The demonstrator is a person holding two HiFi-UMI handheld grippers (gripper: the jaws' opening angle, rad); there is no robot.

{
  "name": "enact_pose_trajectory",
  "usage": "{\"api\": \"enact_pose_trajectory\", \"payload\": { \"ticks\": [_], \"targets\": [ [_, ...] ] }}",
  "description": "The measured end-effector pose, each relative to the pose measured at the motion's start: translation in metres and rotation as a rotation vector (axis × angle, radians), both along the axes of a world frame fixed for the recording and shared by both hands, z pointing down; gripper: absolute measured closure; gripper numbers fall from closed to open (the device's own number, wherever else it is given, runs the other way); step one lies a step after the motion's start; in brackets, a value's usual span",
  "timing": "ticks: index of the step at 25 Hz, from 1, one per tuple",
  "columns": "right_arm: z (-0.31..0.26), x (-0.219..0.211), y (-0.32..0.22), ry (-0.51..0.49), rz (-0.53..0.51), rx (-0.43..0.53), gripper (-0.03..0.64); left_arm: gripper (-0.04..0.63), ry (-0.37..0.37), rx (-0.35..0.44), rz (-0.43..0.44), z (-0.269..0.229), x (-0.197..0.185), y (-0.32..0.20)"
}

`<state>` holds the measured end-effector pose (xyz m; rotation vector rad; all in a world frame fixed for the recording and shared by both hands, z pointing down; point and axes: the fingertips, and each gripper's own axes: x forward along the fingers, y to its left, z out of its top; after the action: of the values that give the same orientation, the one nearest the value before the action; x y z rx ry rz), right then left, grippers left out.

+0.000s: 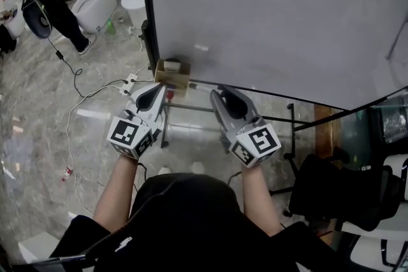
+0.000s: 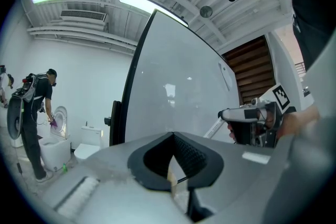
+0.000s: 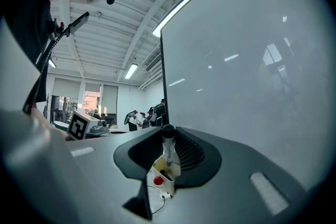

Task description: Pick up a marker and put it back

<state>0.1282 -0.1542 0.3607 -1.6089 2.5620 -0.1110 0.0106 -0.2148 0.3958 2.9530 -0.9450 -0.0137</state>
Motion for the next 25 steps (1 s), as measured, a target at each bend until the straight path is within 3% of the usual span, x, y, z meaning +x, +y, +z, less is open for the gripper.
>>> {"api": "enact_pose_trajectory", "payload": {
  "ticks": [4,9,14,25],
  "targets": [
    [0.000,0.001,-0.001,-0.002,0.000,0.003,0.535,0.590,-0.023,0.009,0.022,0.004,0.001,0.001],
    [0.000,-0.002,-0.003,-0.005,-0.003,0.004,0.535,0.589,0.031,-0.009,0.006,-0.004,0.000,0.001],
    [-0.002,-0.003,-0.003,-0.005,-0.007,0.007,0.535,0.589,-0.016,0.006,0.013,0.005,-0.003,0.000],
    [0.003,-0.007,-0.010,-0.008,-0.023,-0.002,0.535,0.589,-0.008,-0.003,-0.005,0.006,-0.006,-0.002]
  ]
}}
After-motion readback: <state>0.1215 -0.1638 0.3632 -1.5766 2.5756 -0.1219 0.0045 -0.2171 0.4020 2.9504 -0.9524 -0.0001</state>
